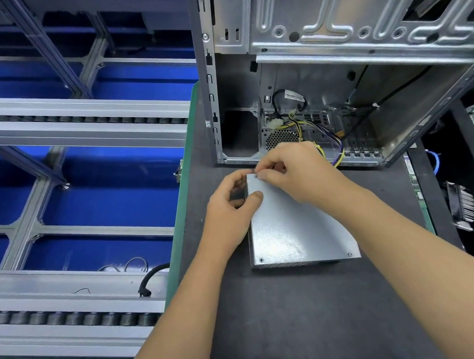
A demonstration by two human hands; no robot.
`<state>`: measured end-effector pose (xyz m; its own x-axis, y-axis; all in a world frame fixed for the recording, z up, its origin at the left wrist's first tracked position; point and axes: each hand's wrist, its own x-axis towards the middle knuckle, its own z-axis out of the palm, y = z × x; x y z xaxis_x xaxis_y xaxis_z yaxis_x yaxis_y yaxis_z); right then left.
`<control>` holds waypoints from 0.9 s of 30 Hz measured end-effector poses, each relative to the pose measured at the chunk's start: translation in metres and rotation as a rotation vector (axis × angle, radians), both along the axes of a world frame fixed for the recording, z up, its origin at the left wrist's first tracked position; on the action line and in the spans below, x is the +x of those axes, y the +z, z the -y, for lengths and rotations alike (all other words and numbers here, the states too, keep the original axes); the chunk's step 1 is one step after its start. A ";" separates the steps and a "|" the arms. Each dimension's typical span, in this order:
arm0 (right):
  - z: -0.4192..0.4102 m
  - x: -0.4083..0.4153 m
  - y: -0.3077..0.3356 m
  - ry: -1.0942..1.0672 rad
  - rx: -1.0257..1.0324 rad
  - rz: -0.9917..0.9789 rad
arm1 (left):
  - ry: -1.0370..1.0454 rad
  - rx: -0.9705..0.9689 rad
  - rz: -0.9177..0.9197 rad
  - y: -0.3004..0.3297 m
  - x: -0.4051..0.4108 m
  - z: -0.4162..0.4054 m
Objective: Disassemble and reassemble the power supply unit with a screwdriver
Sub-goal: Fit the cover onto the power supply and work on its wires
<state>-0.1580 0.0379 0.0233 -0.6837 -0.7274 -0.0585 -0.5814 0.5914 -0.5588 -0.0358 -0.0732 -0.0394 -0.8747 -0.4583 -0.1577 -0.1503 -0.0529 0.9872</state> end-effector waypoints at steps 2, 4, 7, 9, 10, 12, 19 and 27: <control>-0.003 -0.001 0.000 -0.032 -0.046 0.018 | 0.006 -0.003 0.003 0.000 -0.001 0.001; -0.007 -0.002 0.002 -0.077 -0.092 0.010 | 0.012 -0.015 0.012 0.000 -0.002 0.001; -0.025 -0.007 0.008 -0.187 -0.210 -0.011 | 0.013 -0.029 0.041 0.001 -0.002 0.002; -0.056 -0.014 0.015 -0.320 -0.302 -0.048 | 0.030 -0.034 0.062 0.001 -0.003 0.003; -0.080 -0.018 0.017 -0.410 -0.337 -0.073 | 0.044 -0.038 0.068 0.002 -0.004 0.003; -0.142 -0.025 0.016 -0.622 -0.325 -0.107 | 0.073 -0.044 0.067 0.003 -0.006 0.004; -0.353 -0.022 -0.049 -1.135 0.243 0.200 | 0.127 -0.091 0.085 -0.006 -0.014 -0.004; -0.380 -0.003 -0.094 -0.836 0.576 0.109 | 0.257 -0.529 0.075 0.019 -0.019 -0.017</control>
<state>-0.1606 0.4174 -0.0711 -0.9296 0.1384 -0.3416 0.1776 0.9803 -0.0862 -0.0549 -0.0560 -0.0204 -0.7203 -0.6874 0.0932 -0.2681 0.3998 0.8765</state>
